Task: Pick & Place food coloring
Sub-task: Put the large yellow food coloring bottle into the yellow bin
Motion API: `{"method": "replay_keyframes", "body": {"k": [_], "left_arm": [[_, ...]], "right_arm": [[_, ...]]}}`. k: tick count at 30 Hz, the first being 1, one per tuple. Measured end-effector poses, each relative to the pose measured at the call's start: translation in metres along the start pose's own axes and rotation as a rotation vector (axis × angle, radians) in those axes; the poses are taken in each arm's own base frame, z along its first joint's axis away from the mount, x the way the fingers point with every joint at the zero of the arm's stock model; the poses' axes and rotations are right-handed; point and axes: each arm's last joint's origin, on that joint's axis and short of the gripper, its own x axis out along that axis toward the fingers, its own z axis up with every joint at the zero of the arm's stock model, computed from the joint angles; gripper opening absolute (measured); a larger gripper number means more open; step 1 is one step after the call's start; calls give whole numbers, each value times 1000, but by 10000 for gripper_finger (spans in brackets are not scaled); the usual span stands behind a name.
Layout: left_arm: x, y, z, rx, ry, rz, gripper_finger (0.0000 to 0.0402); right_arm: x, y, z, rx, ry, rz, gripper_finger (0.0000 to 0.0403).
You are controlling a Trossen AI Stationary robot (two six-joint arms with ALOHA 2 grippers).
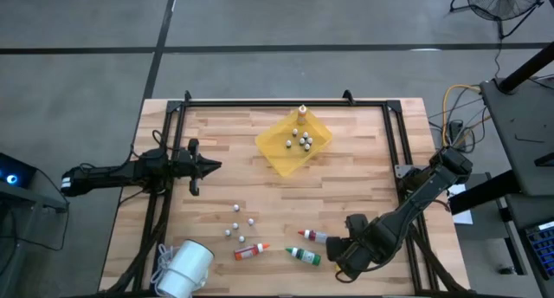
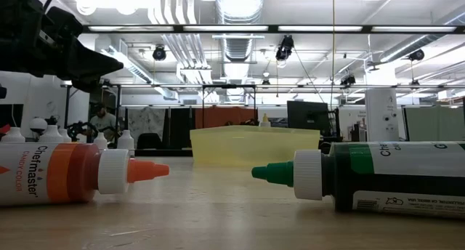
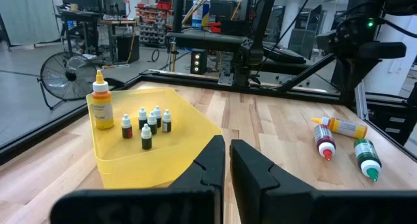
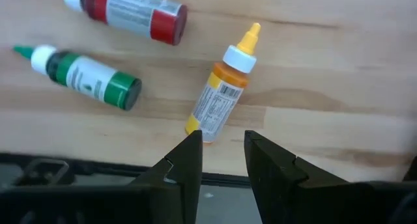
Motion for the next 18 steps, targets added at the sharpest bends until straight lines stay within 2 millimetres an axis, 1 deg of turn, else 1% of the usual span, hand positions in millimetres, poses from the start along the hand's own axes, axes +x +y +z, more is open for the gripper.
{"method": "replay_keyframes", "body": {"k": [2, 4, 18], "left_arm": [[0, 0, 0, 0, 0, 0, 0], [0, 0, 0, 0, 0, 0, 0], [0, 0, 0, 0, 0, 0, 0]], "right_arm": [[0, 0, 0, -91, 1, 2, 107], [-1, 0, 0, -223, 2, 3, 105], [-1, 6, 0, -1520, -3, 56, 85]]}}
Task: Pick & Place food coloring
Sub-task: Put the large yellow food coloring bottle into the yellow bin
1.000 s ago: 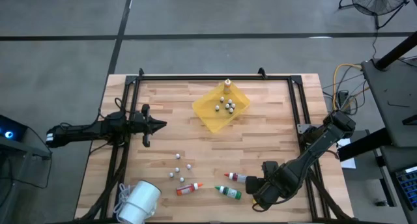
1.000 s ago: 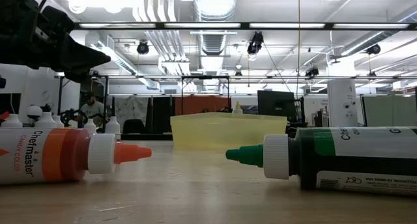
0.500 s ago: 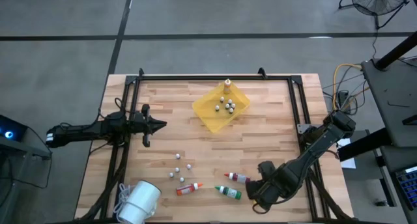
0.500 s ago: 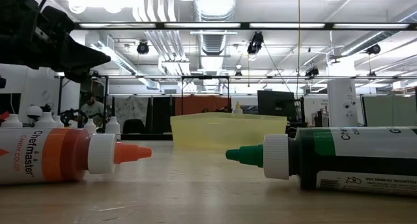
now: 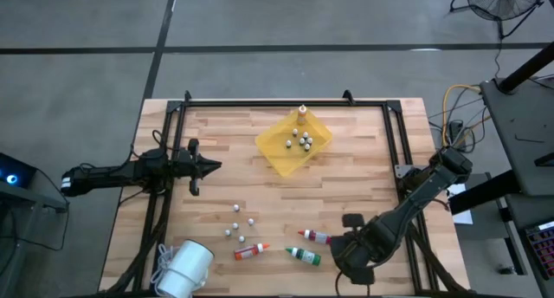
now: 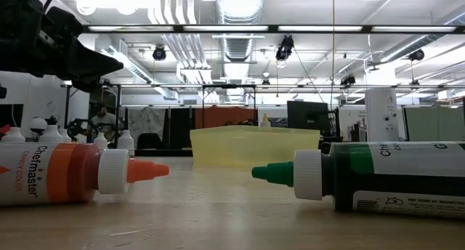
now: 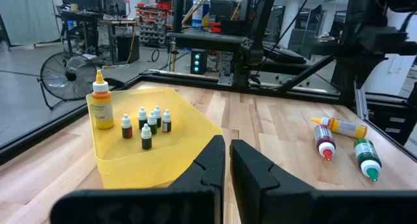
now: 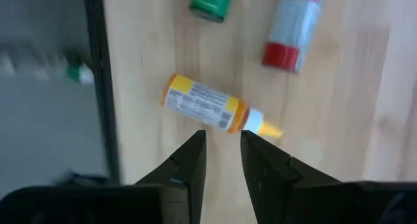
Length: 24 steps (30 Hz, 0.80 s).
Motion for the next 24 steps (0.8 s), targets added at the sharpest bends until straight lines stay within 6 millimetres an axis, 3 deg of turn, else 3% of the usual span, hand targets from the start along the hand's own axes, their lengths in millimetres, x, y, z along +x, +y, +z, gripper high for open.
{"method": "replay_keyframes", "body": {"k": [6, 16, 24], "left_arm": [[0, 0, 0, 0, 0, -1, 0], [0, 0, 0, 0, 0, -1, 0], [0, 0, 0, 0, 0, -1, 0]], "right_arm": [[0, 0, 0, -397, 0, -1, 77], [-1, -1, 0, -865, 1, -1, 80], [-1, -6, 5, -1005, 3, -6, 103]]}}
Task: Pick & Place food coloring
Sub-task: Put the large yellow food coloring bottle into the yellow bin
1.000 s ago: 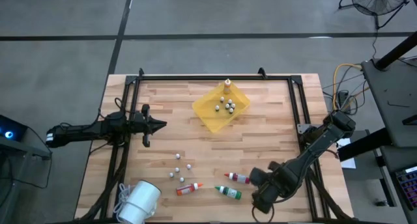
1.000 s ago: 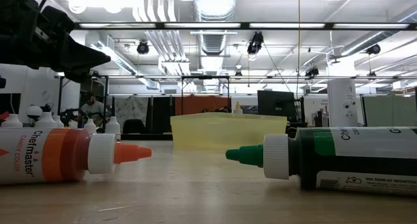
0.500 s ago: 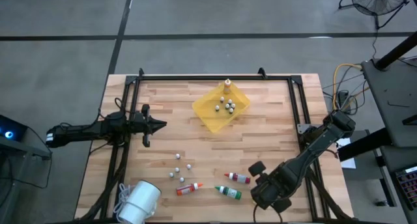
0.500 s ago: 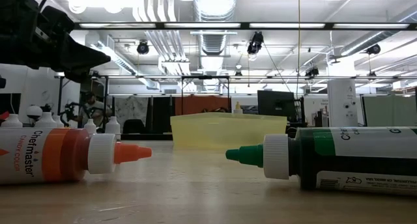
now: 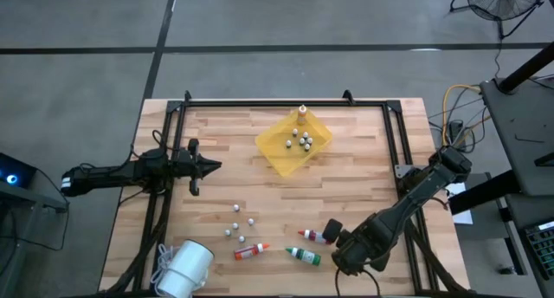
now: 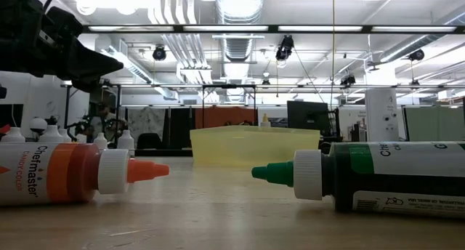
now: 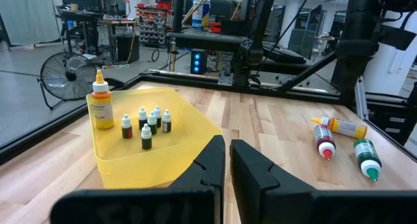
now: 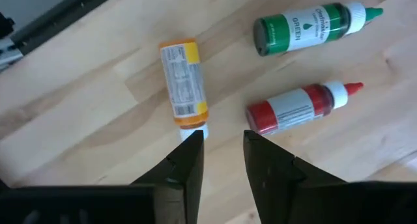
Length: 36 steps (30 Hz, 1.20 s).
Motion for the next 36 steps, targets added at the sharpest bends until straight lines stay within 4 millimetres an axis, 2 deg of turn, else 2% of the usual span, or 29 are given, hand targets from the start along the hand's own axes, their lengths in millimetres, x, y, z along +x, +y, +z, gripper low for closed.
{"method": "replay_keyframes", "body": {"k": [9, 20, 36], "left_arm": [[0, 0, 0, 0, 0, 0, 0], [0, 0, 0, 0, 0, 1, 0], [0, 0, 0, 0, 0, 1, 0]], "right_arm": [[6, -3, -8, -73, 44, 21, 145], [32, 2, -23, -109, 120, 56, 191], [64, 9, -34, -175, 95, 64, 201]]}}
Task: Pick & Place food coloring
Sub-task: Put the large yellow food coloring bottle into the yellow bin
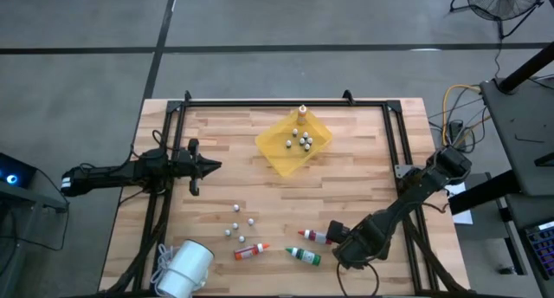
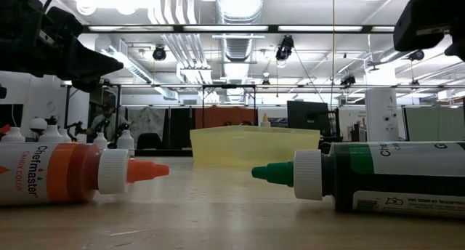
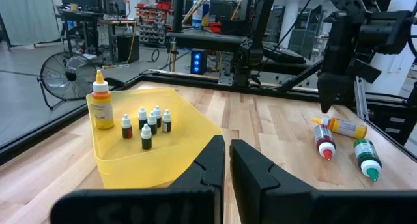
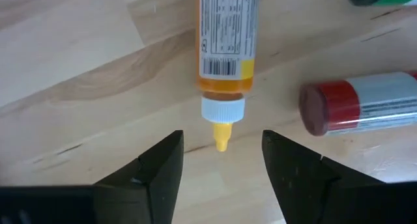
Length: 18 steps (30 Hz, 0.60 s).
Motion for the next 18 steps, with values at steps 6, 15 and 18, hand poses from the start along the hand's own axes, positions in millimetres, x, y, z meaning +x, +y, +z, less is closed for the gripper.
{"method": "replay_keyframes", "body": {"k": [6, 15, 18], "left_arm": [[0, 0, 0, 0, 0, -1, 0], [0, 0, 0, 0, 0, -1, 0], [0, 0, 0, 0, 0, 0, 0]], "right_arm": [[8, 1, -2, 0, -14, -7, 201], [18, 1, -4, -11, -36, -16, 201], [19, 1, -4, -12, -38, -17, 201]]}}
